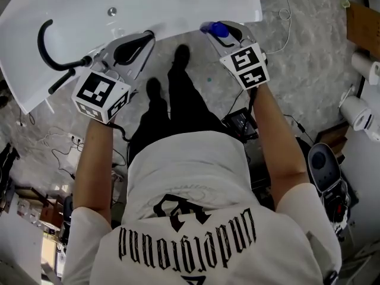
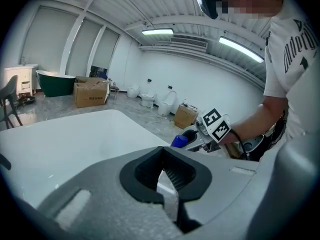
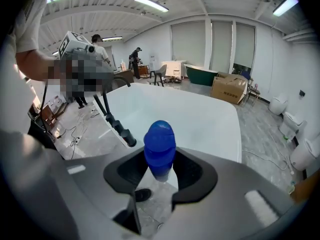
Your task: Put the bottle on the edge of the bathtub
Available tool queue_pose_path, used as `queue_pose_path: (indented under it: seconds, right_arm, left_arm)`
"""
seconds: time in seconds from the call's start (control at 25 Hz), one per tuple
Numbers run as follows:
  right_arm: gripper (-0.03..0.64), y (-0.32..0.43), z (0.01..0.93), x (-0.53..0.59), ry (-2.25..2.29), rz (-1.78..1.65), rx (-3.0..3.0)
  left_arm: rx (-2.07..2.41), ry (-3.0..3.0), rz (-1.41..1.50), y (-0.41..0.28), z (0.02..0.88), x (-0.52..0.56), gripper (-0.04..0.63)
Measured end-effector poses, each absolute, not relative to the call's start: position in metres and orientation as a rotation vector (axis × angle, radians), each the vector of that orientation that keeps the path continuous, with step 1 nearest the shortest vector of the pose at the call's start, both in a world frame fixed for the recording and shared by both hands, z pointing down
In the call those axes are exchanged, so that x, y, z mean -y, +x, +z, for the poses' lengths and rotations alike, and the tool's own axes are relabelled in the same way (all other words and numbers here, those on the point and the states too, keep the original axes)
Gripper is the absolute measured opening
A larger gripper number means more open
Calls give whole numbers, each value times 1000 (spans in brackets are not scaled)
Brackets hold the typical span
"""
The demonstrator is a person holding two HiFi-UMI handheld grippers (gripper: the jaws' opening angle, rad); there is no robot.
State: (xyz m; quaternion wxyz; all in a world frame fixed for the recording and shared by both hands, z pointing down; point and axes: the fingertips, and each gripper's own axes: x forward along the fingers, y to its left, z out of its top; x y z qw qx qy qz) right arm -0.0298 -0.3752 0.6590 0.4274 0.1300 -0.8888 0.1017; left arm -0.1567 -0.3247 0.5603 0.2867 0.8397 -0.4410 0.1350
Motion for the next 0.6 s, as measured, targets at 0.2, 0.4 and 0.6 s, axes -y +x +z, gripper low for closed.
queue_pose_path:
  seconds: [0.2, 0.4, 0.6]
  right_arm:
    - [153, -34, 690, 379, 316, 271, 2184]
    - [153, -39, 711, 379, 288, 270, 2149]
    - [153, -40, 727, 385, 269, 249, 2129]
  left_arm:
    - [1160, 2198, 377, -157, 578, 325, 6]
    - [1148, 2184, 420, -156, 592, 328, 6]
    - [1129, 2173, 482, -152, 607, 333, 6]
